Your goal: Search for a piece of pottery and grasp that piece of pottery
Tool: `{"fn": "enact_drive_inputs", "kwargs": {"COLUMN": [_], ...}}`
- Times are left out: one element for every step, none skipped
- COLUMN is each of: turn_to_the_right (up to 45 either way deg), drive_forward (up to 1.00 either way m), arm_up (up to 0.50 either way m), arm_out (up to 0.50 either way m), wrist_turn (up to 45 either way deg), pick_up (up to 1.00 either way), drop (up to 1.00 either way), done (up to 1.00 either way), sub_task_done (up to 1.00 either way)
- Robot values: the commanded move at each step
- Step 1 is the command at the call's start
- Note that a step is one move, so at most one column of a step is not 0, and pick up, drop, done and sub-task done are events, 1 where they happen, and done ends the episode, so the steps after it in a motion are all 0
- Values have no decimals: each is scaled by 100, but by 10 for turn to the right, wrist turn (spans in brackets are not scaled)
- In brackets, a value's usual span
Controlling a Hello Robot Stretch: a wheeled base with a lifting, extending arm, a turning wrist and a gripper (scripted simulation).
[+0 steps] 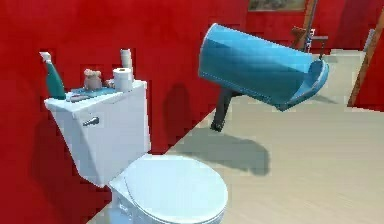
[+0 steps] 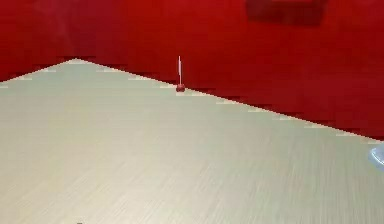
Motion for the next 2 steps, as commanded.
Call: {"fn": "enact_drive_inputs", "kwargs": {"turn_to_the_right": [450, 330], "drive_forward": [0, 0], "arm_up": [0, 0], "arm_out": [0, 0], "wrist_turn": [0, 0], "pick_up": [0, 0], "drop": [0, 0], "done": [0, 0], "sub_task_done": [0, 0]}}
